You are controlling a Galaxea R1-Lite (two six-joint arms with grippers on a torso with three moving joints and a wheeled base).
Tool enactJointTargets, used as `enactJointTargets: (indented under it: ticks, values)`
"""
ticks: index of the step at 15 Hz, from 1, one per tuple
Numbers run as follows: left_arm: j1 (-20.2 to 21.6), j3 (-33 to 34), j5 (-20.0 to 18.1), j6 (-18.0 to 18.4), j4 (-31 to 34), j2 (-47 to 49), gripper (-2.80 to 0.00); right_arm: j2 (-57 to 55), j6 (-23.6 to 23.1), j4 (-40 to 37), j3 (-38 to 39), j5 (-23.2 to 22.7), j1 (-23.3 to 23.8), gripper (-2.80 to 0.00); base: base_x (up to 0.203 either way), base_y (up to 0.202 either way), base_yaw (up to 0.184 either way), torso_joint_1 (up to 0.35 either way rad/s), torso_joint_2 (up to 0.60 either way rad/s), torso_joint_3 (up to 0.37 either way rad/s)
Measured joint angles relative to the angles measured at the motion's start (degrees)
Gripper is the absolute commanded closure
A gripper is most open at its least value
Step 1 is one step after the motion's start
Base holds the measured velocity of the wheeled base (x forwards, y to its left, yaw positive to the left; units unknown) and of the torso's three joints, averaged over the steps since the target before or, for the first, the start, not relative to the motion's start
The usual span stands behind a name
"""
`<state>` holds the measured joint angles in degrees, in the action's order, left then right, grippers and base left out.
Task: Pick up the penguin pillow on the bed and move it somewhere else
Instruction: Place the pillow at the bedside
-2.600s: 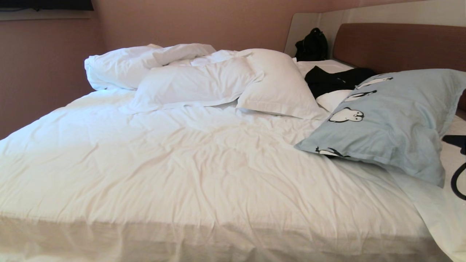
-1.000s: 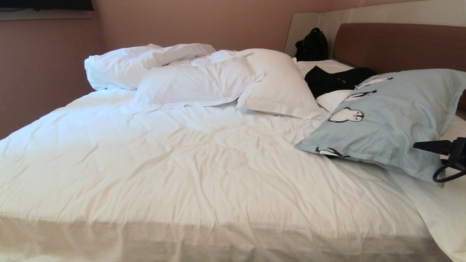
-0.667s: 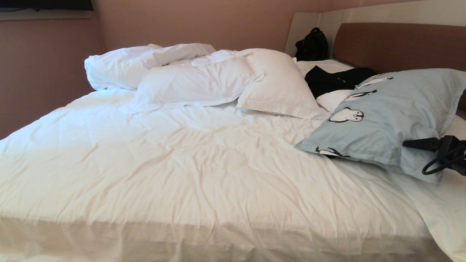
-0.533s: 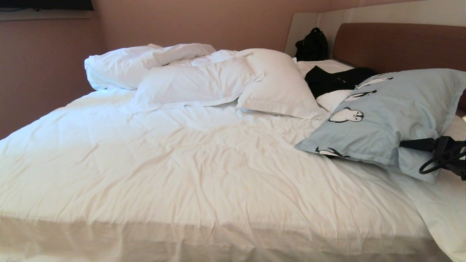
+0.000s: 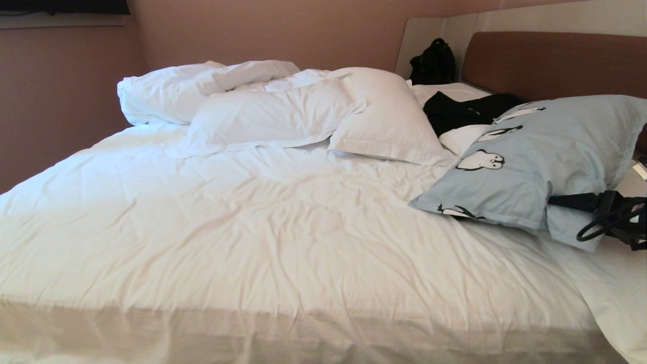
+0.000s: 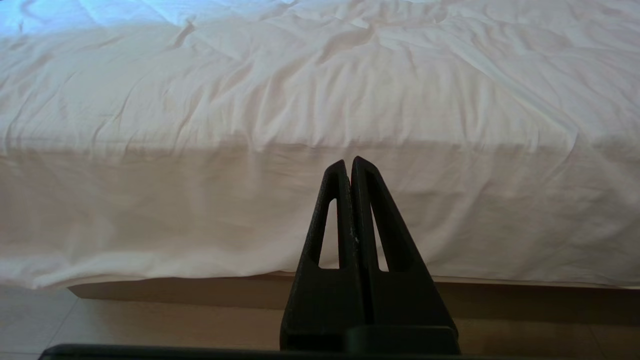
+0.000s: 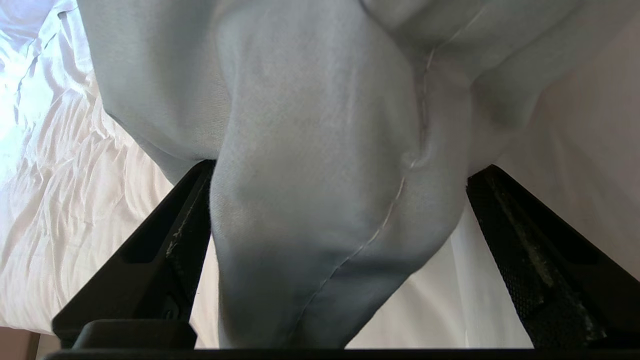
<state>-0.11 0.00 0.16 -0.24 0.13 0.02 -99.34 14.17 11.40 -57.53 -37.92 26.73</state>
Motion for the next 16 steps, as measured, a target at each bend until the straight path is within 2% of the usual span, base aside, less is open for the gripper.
enactJointTargets:
  ticks: [1, 2, 12, 16]
  values:
    - [0.0, 0.0, 0.0, 0.0, 0.0, 0.0, 0.00, 0.2, 0.0, 0.0, 0.2, 0.0, 0.0, -2.80, 0.000, 0.000, 0.000, 0.000, 0.00, 0.000]
    - [0.0, 0.0, 0.0, 0.0, 0.0, 0.0, 0.00, 0.4, 0.1, -0.1, 0.3, 0.0, 0.0, 0.00, 0.000, 0.000, 0.000, 0.000, 0.00, 0.000]
    - [0.0, 0.0, 0.0, 0.0, 0.0, 0.0, 0.00, 3.8, 0.6, -0.6, 1.2, -0.4, -0.1, 0.00, 0.000, 0.000, 0.000, 0.000, 0.00, 0.000]
    - [0.0, 0.0, 0.0, 0.0, 0.0, 0.0, 0.00, 4.1, 2.5, -0.3, 0.4, -0.3, -0.1, 0.00, 0.000, 0.000, 0.000, 0.000, 0.00, 0.000]
